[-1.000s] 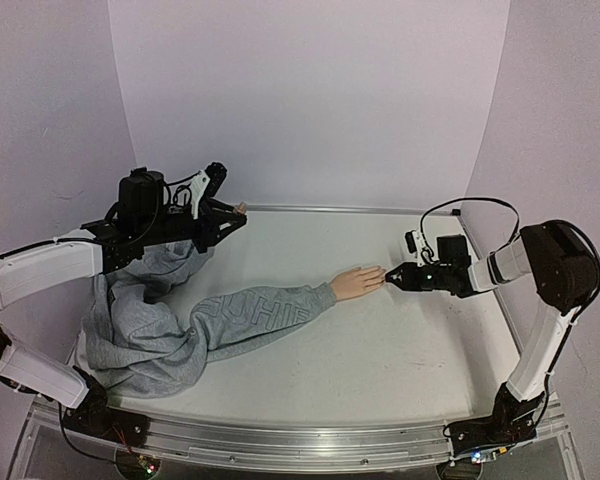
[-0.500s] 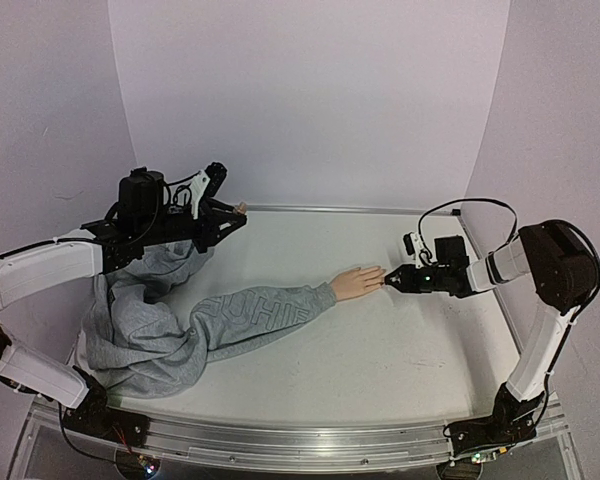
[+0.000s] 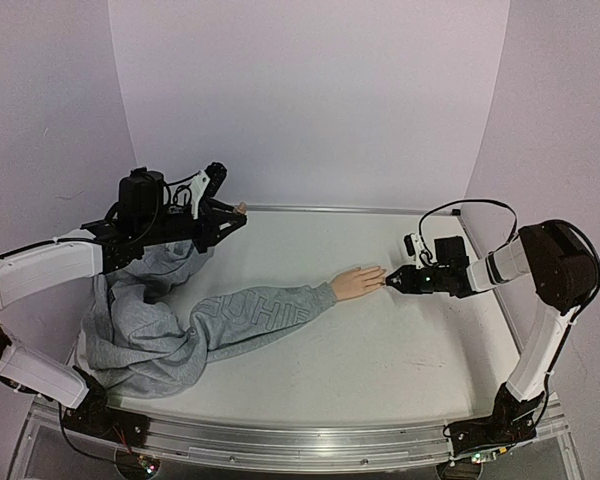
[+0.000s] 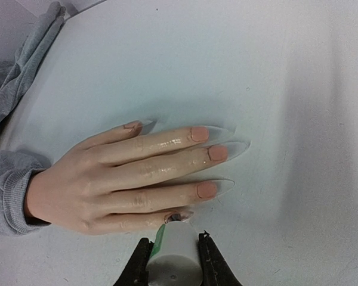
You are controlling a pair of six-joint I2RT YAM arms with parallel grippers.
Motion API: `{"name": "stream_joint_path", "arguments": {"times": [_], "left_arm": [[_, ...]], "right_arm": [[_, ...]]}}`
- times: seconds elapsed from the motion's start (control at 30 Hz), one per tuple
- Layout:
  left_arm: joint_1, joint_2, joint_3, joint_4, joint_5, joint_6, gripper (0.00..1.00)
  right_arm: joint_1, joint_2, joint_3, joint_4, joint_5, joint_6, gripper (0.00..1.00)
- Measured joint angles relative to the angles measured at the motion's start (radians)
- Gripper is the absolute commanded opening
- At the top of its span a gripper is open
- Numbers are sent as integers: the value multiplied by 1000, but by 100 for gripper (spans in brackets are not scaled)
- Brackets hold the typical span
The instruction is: Paint the nails
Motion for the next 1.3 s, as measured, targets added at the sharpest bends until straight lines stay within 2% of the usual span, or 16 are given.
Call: {"name": "stream_joint_path", "arguments": {"times": [0.93, 1.3], "left_arm": [[0, 0, 0, 0, 0, 0, 0], [0, 0, 0, 0, 0, 0, 0]], "right_arm": [[0, 17, 26, -23, 5, 1, 0], [0, 17, 32, -25, 53, 10, 0]]}}
